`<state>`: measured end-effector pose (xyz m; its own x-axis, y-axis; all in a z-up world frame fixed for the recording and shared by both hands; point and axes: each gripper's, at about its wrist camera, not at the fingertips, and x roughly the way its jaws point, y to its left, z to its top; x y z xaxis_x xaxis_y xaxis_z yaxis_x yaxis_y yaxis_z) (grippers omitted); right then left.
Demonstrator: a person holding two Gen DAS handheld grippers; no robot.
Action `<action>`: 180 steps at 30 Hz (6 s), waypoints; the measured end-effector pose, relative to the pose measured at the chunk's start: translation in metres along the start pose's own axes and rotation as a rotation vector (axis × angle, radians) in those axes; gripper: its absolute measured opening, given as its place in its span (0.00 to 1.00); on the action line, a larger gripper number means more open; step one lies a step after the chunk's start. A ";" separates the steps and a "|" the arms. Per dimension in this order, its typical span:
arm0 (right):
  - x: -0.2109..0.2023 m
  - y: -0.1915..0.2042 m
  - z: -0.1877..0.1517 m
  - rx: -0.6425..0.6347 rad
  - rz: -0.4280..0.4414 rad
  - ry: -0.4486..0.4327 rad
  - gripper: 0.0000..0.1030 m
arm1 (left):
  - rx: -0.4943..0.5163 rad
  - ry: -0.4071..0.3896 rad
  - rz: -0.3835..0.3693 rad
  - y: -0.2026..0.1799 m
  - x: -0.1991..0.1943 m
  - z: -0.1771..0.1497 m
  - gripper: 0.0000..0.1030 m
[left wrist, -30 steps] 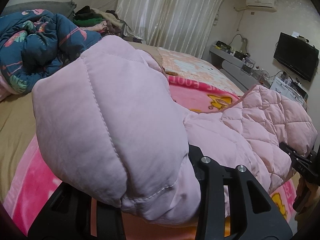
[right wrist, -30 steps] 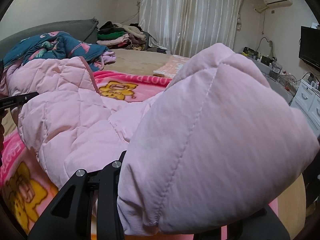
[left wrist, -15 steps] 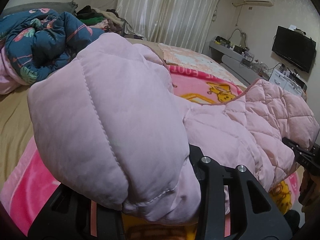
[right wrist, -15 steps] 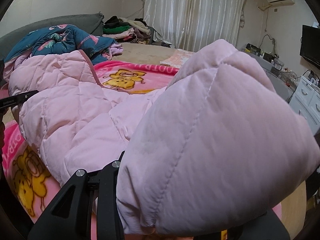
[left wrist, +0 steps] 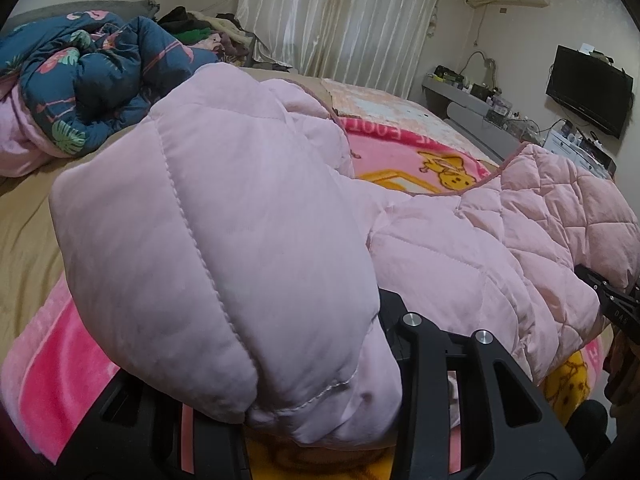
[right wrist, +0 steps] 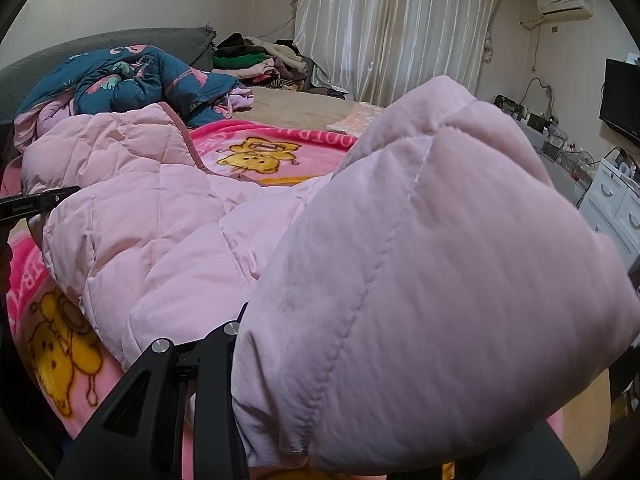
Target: Fold large clothes
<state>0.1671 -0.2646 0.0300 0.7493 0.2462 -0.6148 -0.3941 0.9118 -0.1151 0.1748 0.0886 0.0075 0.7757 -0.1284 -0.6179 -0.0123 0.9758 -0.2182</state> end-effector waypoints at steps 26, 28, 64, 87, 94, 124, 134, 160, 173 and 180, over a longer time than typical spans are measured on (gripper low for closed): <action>0.009 -0.026 -0.036 0.164 0.033 0.023 0.32 | -0.005 0.022 -0.033 0.034 0.013 0.003 0.31; 0.011 -0.025 -0.036 0.166 0.037 0.024 0.32 | -0.006 0.023 -0.036 0.032 0.013 0.004 0.32; 0.011 -0.023 -0.075 0.479 0.091 0.071 0.33 | -0.068 0.106 -0.068 0.061 0.015 -0.029 0.40; -0.045 -0.062 -0.096 0.637 0.014 0.103 0.85 | -0.069 0.097 0.000 0.077 -0.035 -0.042 0.79; -0.087 -0.052 -0.081 0.503 -0.099 -0.030 0.88 | -0.028 -0.012 0.031 0.069 -0.079 -0.025 0.86; -0.037 -0.033 -0.048 0.408 0.078 0.100 0.96 | 0.041 0.124 0.036 0.045 -0.004 -0.002 0.92; -0.072 -0.039 -0.035 0.371 -0.014 -0.003 0.96 | 0.032 0.063 0.079 0.050 -0.034 0.015 0.92; -0.176 0.141 -0.098 0.256 0.067 0.041 0.96 | 0.126 0.042 0.033 -0.053 -0.142 -0.085 0.92; -0.191 0.144 -0.098 0.241 0.046 0.013 0.96 | 0.134 0.046 0.020 -0.060 -0.149 -0.094 0.92; -0.192 0.140 -0.099 0.251 0.027 0.015 0.96 | 0.141 0.042 0.026 -0.063 -0.150 -0.094 0.92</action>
<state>-0.0846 -0.2171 0.0543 0.7316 0.2686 -0.6266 -0.2680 0.9584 0.0979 -0.0001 0.0296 0.0432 0.7489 -0.1068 -0.6540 0.0588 0.9937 -0.0949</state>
